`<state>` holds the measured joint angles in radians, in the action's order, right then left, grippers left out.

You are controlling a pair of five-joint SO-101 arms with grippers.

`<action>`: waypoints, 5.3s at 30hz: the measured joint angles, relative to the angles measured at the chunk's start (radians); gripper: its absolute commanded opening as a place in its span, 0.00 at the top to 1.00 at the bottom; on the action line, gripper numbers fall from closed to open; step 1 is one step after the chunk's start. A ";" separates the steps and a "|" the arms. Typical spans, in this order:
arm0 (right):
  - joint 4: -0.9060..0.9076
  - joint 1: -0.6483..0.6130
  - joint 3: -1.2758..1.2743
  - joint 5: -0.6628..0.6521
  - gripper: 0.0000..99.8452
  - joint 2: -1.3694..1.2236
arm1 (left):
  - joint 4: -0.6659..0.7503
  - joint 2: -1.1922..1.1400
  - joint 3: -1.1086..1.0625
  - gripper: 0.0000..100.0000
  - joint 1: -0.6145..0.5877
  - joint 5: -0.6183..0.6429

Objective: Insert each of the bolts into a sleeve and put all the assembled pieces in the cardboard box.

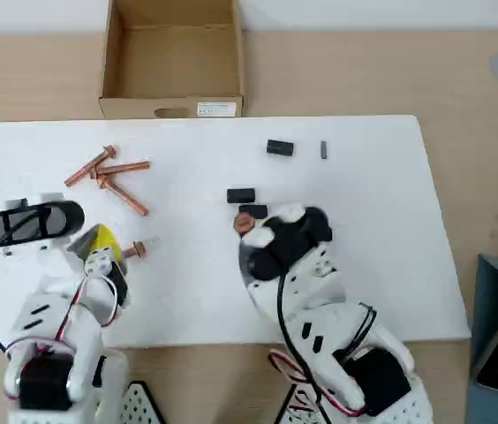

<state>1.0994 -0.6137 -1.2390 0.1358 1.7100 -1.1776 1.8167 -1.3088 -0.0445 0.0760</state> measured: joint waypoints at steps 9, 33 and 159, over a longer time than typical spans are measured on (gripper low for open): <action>-0.018 0.041 0.342 0.044 0.99 -0.470 | 0.000 -0.002 -0.278 1.00 -0.095 -0.005; -0.311 0.204 1.419 -0.224 0.99 -1.824 | 0.002 -0.002 -0.304 1.00 -0.129 -0.005; 0.304 0.193 1.086 -1.181 0.83 -1.834 | 0.002 -0.002 -0.304 1.00 -0.129 -0.005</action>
<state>1.4032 -0.4204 -0.1527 -1.0457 -0.1235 -1.1761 1.8151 -1.6126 -0.1734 0.0713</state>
